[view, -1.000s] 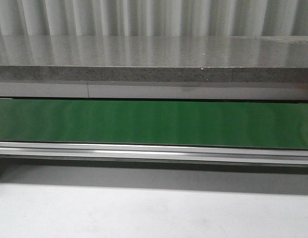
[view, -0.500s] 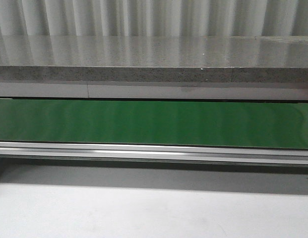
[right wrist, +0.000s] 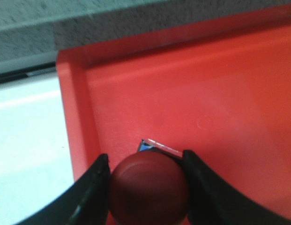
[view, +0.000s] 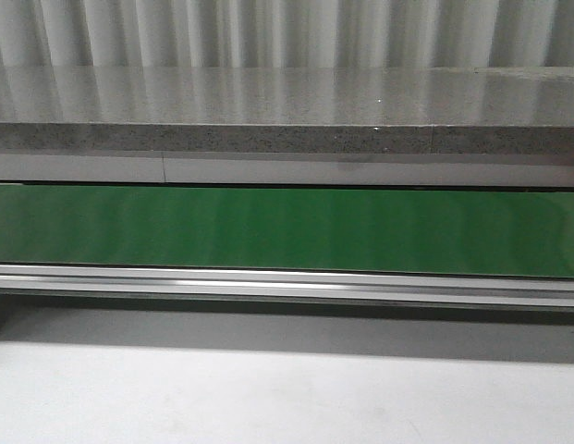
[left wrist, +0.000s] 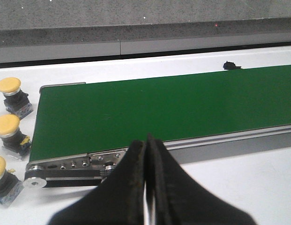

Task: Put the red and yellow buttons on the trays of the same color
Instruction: 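Lower the red button into the red tray and open right gripper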

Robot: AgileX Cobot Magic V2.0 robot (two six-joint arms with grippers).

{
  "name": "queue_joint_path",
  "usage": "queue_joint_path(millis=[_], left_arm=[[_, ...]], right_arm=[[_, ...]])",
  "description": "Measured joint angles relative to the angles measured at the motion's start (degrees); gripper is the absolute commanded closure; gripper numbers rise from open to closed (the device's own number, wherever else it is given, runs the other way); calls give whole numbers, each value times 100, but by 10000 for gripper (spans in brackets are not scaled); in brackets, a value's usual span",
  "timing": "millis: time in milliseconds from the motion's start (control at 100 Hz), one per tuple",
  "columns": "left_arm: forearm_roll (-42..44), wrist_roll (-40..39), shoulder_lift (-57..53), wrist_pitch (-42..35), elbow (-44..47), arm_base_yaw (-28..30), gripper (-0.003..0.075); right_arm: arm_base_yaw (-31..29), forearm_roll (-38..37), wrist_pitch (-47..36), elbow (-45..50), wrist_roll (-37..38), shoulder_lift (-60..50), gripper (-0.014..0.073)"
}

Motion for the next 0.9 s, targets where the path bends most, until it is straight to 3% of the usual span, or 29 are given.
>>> queue_joint_path(millis=[350,900], left_arm=[[0,0,0,0,0,0,741],[0,0,0,10,0,0,741]], right_arm=[[0,8,-195,0,0,527,416],[0,37,-444,-13,0,541,46]])
